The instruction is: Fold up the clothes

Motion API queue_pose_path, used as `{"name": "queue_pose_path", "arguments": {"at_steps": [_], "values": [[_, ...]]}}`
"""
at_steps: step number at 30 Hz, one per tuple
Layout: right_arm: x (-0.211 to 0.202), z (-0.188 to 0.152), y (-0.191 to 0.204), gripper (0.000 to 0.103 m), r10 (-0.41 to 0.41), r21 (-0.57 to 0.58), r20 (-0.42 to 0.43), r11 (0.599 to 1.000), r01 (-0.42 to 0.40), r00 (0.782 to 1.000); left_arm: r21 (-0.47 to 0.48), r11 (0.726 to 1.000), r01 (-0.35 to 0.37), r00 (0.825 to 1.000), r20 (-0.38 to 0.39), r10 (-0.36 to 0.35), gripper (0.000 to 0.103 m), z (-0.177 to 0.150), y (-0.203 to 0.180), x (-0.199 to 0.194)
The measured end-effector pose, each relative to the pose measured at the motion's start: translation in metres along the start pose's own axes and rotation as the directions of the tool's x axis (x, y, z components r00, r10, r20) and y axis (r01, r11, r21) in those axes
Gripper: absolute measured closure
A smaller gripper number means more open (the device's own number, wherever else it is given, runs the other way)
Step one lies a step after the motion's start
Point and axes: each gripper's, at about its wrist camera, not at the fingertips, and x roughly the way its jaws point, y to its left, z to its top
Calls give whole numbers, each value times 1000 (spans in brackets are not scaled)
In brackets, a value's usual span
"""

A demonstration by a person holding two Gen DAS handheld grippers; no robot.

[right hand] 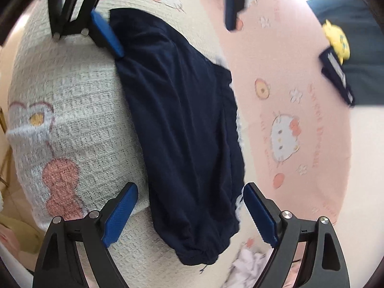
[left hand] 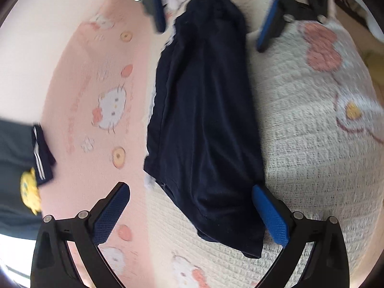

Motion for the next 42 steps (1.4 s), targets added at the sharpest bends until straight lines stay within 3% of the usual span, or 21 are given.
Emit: {"name": "queue_pose_path", "arguments": {"at_steps": [4,8,13,20,28,31,34,36,38,40,42], "values": [[2,-1,5,14,-71,-25,7,997,71,997,-33,998,45,997,57,-43,0,3,-2,-19],[4,-1,6,14,-85,-24,21,996,86,996,-49,999,12,998,62,-9,0,3,-10,-16],[5,0,3,14,-110,24,10,994,110,994,-47,996,-77,996,33,79,0,3,-9,-6],[-2,10,9,14,-133,1,-26,991,133,991,-26,996,-83,996,-33,82,0,-8,1,7],[-6,2,0,15,-52,140,-70,988,61,996,-67,998,-18,999,-38,16,5,-14,7,13],[-7,-2,-1,26,4,149,-70,989,7,998,-146,988,49,998,-43,-56,5,-20,17,18],[-7,-2,-4,36,74,152,-77,986,-62,994,-242,960,142,985,-59,-161,5,-24,32,26],[-7,-1,-4,53,142,134,-76,982,-131,987,-297,935,195,972,-66,-224,5,-26,34,25],[-10,-1,4,87,210,100,-73,974,-203,975,-340,907,249,957,-58,-284,10,-29,40,29],[-13,1,18,91,178,32,-78,984,-176,981,-354,891,284,947,-41,-319,19,-32,41,30],[-17,2,35,93,98,-57,-85,993,-103,992,-340,896,285,949,-34,-315,28,-31,36,26]]}}
